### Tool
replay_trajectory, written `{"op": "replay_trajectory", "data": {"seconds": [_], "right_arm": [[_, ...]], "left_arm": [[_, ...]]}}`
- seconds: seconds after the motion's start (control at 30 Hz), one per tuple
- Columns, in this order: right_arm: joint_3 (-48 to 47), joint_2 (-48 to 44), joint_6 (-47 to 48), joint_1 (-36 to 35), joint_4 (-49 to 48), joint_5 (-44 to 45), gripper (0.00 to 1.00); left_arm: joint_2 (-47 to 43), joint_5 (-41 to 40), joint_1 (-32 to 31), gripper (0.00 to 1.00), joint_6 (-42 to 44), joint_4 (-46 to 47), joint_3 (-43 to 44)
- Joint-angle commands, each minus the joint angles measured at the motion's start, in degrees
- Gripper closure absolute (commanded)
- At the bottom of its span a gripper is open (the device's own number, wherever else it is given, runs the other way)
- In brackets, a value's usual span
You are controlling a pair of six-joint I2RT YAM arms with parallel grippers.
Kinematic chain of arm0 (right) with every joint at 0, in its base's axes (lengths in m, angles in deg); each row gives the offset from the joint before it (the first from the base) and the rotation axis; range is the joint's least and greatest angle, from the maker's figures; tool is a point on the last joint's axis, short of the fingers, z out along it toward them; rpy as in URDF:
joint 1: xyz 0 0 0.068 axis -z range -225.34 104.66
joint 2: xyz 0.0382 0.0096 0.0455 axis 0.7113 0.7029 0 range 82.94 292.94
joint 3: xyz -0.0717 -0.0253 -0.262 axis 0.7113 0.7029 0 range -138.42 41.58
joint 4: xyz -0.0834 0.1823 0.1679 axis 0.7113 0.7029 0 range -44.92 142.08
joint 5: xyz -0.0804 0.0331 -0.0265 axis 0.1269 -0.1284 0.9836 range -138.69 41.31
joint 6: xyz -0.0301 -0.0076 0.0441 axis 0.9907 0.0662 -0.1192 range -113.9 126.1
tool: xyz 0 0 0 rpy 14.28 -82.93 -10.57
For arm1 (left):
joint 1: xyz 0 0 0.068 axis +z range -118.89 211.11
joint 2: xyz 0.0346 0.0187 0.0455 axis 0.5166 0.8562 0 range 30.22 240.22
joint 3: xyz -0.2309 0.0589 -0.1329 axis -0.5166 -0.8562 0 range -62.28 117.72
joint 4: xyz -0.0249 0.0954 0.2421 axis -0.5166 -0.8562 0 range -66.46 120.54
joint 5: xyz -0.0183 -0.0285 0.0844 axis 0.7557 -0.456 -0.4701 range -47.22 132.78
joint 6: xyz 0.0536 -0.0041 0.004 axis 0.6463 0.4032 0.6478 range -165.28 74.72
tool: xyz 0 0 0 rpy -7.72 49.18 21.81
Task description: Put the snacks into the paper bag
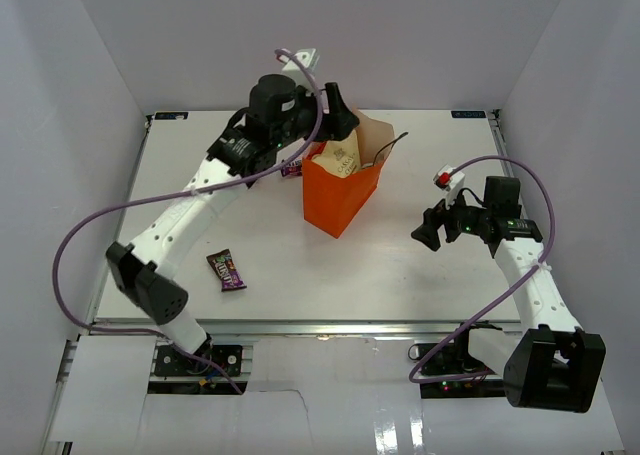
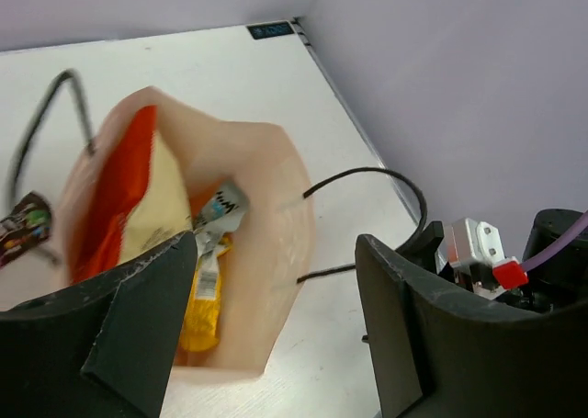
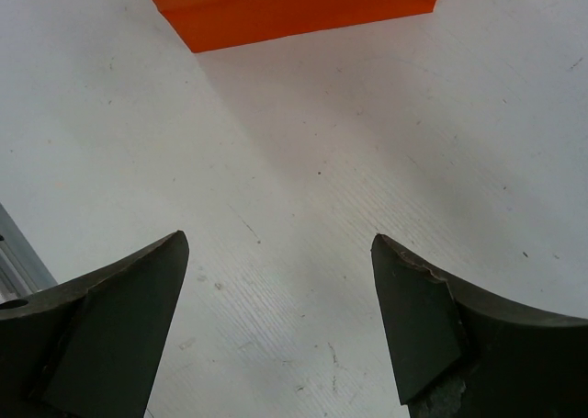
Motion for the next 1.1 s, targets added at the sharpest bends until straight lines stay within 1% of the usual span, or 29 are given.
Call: {"op": "replay_trajectory", "data": {"seconds": [0.0, 0.03, 0.07, 0.1, 0.13, 0.17, 0.2, 0.23, 0.27, 0.33, 0.37, 0.43, 0.47, 0.57, 0.7, 0.87, 0.97, 1.03, 1.07], "right_arm": [[1.2, -0.4, 2.0, 0.2, 1.5, -3.5, 0.14], [1.5, -0.3, 1.6, 0.2, 1.4, -3.6, 0.14], [1.6, -0.2, 1.6, 0.2, 1.5, -3.8, 0.14], [1.8, -0.2, 1.5, 0.2, 1.3, -4.0, 0.14], [2.0, 0.0, 1.4, 0.2, 1.4, -4.1, 0.14], [2.1, 0.2, 1.5, 0.2, 1.4, -4.2, 0.14], [2.1, 0.2, 1.5, 0.2, 1.4, -4.3, 0.14], [2.1, 0.5, 1.5, 0.2, 1.3, -4.3, 0.14], [2.1, 0.7, 1.6, 0.3, 1.3, -4.3, 0.14], [2.1, 1.2, 1.6, 0.3, 1.3, -4.3, 0.14], [2.0, 1.4, 1.9, 0.3, 1.3, -4.3, 0.14], [1.8, 1.7, 2.1, 0.3, 1.3, -4.2, 0.14], [1.8, 1.8, 2.2, 0.3, 1.3, -4.0, 0.14], [2.1, 1.9, 2.5, 0.3, 1.4, -3.6, 0.14], [2.6, 1.7, 2.4, 0.3, 1.3, -3.2, 0.14], [2.9, 1.6, 2.1, 0.4, 1.3, -3.0, 0.14], [2.8, 1.5, 2.1, 0.6, 1.4, -2.7, 0.14], [2.7, 1.6, 2.2, 0.6, 1.5, -2.8, 0.14], [2.7, 1.7, 2.1, 0.7, 1.5, -2.8, 0.14]], "left_arm": [[-14.9, -11.1, 0.5, 0.21, -2.3, -2.8, -8.4], [-17.9, -13.1, 1.0, 0.21, -4.1, -3.0, -16.7], [-20.9, -15.7, 2.8, 0.22, -6.2, -3.6, -21.0], [-26.3, -16.6, 4.0, 0.23, -10.8, -6.0, -25.0], [-28.7, -17.1, 5.4, 0.23, -13.5, -7.8, -32.4], [-30.9, -17.2, 8.2, 0.23, -15.8, -9.4, -35.8], [-33.0, -17.3, 9.6, 0.23, -19.9, -12.4, -39.0], [-36.2, -17.3, 10.9, 0.23, -21.9, -14.0, -41.9], [-37.5, -17.2, 13.8, 0.23, -23.8, -15.3, -47.5], [-39.1, -15.8, 16.8, 0.23, -27.3, -17.9, -52.6], [-39.0, -15.2, 20.2, 0.23, -28.2, -18.7, -56.4], [-36.5, -13.5, 23.4, 0.23, -29.6, -20.5, -59.5], [-35.3, -13.1, 26.3, 0.23, -29.7, -21.2, -60.6], [-30.8, -13.8, 28.3, 0.24, -28.6, -22.4, -63.0], [-29.3, -13.7, 28.6, 0.24, -26.1, -20.2, -64.4], [-25.7, -11.2, 28.7, 0.24, -23.4, -18.3, -66.7], [-22.4, -10.4, 28.8, 0.28, -23.1, -18.3, -68.0], [-21.3, -10.9, 28.8, 0.33, -23.1, -17.8, -68.2], [-20.9, -10.9, 28.8, 0.33, -23.1, -17.8, -68.0]]}}
